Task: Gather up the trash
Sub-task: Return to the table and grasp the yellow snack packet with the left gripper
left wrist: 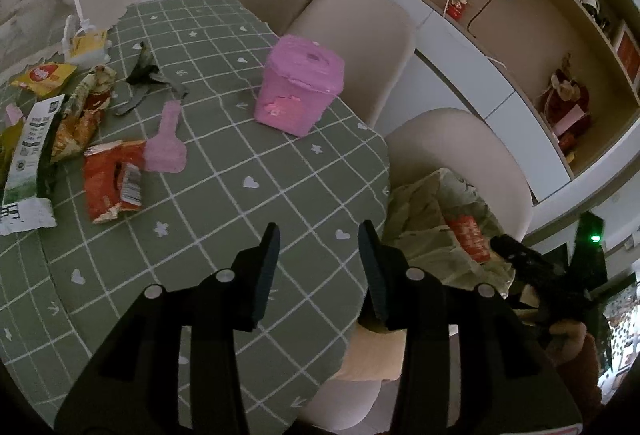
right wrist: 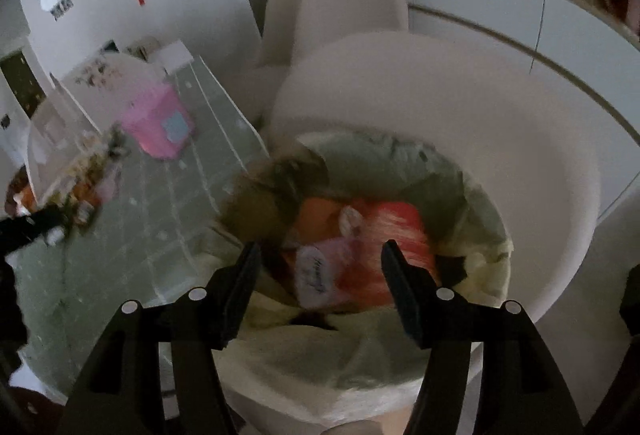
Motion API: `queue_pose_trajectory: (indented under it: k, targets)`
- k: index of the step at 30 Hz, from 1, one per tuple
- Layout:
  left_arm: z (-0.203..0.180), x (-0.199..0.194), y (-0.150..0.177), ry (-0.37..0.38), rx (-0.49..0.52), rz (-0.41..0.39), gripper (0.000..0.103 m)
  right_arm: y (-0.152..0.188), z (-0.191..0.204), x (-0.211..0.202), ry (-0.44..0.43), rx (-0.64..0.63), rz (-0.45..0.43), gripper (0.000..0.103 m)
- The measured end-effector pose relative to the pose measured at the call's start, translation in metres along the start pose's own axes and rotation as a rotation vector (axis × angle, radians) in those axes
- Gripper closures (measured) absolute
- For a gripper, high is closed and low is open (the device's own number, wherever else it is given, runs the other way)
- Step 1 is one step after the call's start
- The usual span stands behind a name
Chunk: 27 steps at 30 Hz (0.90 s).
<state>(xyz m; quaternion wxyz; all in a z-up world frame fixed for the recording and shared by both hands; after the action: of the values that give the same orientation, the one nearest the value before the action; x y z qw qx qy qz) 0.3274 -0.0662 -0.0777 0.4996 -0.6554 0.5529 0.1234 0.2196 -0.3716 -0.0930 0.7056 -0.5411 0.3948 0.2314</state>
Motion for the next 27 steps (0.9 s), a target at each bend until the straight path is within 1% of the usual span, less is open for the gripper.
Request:
queue_pose_trajectory:
  k: [3, 5, 9, 13, 17, 20, 24, 27]
  targets:
    - [0.016, -0.009, -0.002, -0.015, 0.004, -0.013, 0.064, -0.009, 0.021, -0.018, -0.053, 0.006, -0.060, 0.044]
    - [0.032, -0.019, -0.005, -0.036, -0.002, -0.028, 0.064, -0.014, 0.036, -0.024, -0.084, -0.005, -0.076, 0.044]
    - [0.068, -0.043, -0.012, -0.073, -0.030, -0.074, 0.064, -0.025, 0.091, -0.028, -0.143, -0.074, -0.109, 0.044]
    - [0.118, -0.071, -0.019, -0.115, -0.087, -0.126, 0.064, -0.029, 0.138, -0.017, -0.200, -0.106, -0.081, 0.044]
    - [0.167, -0.098, -0.020, -0.168, -0.111, -0.170, 0.064, -0.027, 0.186, 0.002, -0.253, -0.142, -0.044, 0.044]
    - [0.201, -0.116, -0.020, -0.210, -0.128, -0.193, 0.064, -0.027, 0.219, 0.011, -0.280, -0.163, -0.041, 0.044]
    - [0.248, -0.131, -0.021, -0.254, -0.175, -0.196, 0.063, -0.027, 0.257, 0.026, -0.275, -0.199, -0.041, 0.044]
    - [0.272, -0.135, -0.028, -0.238, -0.192, -0.192, 0.063, -0.025, 0.282, 0.042, -0.259, -0.233, -0.022, 0.044]
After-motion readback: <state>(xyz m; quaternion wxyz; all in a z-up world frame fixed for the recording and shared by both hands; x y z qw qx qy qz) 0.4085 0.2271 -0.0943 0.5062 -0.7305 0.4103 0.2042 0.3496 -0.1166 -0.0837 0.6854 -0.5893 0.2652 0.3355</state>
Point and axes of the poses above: each gripper's, at about its wrist camera, not at the fingertips, and x roughly the way its jaws point, z to its left, y to its underside, the point moved 5 cm from there along x, roughly the way its jaws point, and after that the axes turned 5 degrees about y, right-handed, at the moved point
